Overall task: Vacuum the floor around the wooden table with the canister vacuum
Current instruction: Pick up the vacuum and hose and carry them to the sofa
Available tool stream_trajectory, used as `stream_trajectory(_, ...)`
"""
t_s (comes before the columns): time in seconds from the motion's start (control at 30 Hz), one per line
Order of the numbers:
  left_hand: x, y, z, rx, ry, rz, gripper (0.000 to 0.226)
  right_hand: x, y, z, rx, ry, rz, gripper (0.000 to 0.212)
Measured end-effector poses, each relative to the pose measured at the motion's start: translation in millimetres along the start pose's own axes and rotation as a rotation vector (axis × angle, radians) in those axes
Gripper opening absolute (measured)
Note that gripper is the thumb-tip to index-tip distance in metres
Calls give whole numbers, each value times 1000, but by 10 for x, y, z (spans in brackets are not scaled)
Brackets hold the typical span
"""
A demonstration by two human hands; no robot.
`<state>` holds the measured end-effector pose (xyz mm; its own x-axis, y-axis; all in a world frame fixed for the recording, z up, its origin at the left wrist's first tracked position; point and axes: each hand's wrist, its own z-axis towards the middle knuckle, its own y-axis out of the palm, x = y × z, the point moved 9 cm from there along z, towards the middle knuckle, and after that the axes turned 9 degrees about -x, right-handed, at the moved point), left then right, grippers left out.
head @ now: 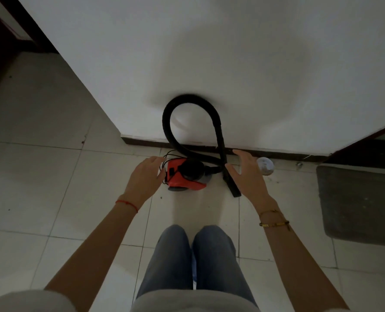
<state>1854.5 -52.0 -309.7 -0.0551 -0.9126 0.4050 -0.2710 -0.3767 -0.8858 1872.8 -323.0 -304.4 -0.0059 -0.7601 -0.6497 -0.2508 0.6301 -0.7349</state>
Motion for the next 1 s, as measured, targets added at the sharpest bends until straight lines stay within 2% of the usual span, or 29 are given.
stream_trajectory(0.23,-716,1349,865,-21,44,14,33,1044,1116,707,59,0,-23,57)
stream_trajectory(0.53,-1501,2823,2251,-17,124,97,36,2158,2093,1750,168,8,-67,97)
stream_trajectory(0.77,-1936,3689,3110,-186,57,226,46,2549,2435,2227,191,-29,-120,119)
stream_trajectory(1.0,-2244,4077,3514,-221,77,477,35,2708,2589,2465,200,-49,-97,132)
